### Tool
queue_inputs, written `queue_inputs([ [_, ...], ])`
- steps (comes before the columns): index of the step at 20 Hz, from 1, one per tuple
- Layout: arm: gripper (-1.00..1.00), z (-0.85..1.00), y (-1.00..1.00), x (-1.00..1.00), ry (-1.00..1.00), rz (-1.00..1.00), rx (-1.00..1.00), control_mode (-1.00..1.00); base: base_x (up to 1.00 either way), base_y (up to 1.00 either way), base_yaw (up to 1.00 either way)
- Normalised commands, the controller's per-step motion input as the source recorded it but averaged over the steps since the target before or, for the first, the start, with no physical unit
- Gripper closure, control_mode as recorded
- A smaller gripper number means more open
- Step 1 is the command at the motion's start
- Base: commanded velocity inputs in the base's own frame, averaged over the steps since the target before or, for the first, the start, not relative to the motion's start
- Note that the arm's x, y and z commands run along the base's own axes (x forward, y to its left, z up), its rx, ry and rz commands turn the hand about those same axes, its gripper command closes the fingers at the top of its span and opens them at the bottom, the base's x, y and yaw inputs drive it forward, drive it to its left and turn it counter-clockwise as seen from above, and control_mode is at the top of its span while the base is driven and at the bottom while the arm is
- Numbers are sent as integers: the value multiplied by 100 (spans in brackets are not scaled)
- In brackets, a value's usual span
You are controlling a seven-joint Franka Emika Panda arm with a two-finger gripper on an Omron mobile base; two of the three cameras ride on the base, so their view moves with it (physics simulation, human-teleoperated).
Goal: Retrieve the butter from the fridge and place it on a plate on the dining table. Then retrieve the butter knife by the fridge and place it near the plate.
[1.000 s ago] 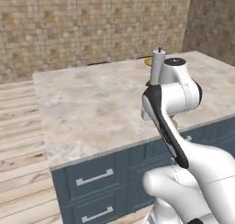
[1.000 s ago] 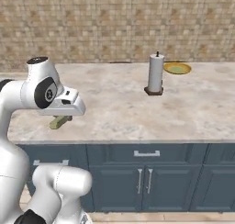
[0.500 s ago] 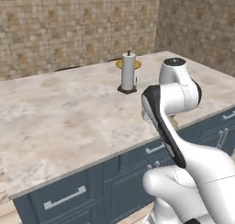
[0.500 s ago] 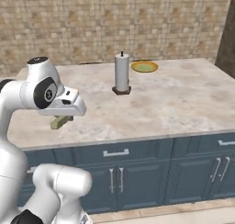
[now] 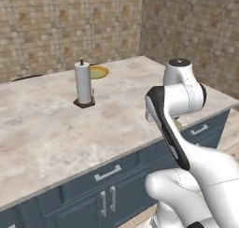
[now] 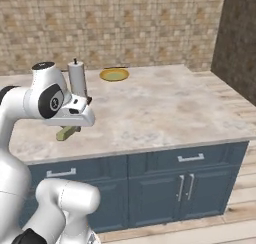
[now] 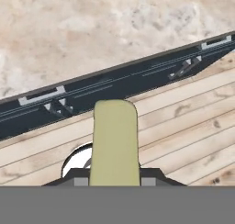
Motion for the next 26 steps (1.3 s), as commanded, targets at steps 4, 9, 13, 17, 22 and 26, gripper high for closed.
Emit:
queue_inputs([
  [4, 100, 0, 0, 0, 0, 0, 0, 100, 55, -100, -5],
  [9, 100, 0, 0, 0, 0, 0, 0, 100, 60, -100, -2],
  [13, 100, 0, 0, 0, 0, 0, 0, 100, 60, -100, 0],
  [17, 100, 0, 0, 0, 0, 0, 0, 100, 56, -100, 0],
  [22, 100, 0, 0, 0, 0, 0, 0, 100, 57, -100, 0],
  [26, 100, 0, 0, 0, 0, 0, 0, 100, 64, -100, 0],
])
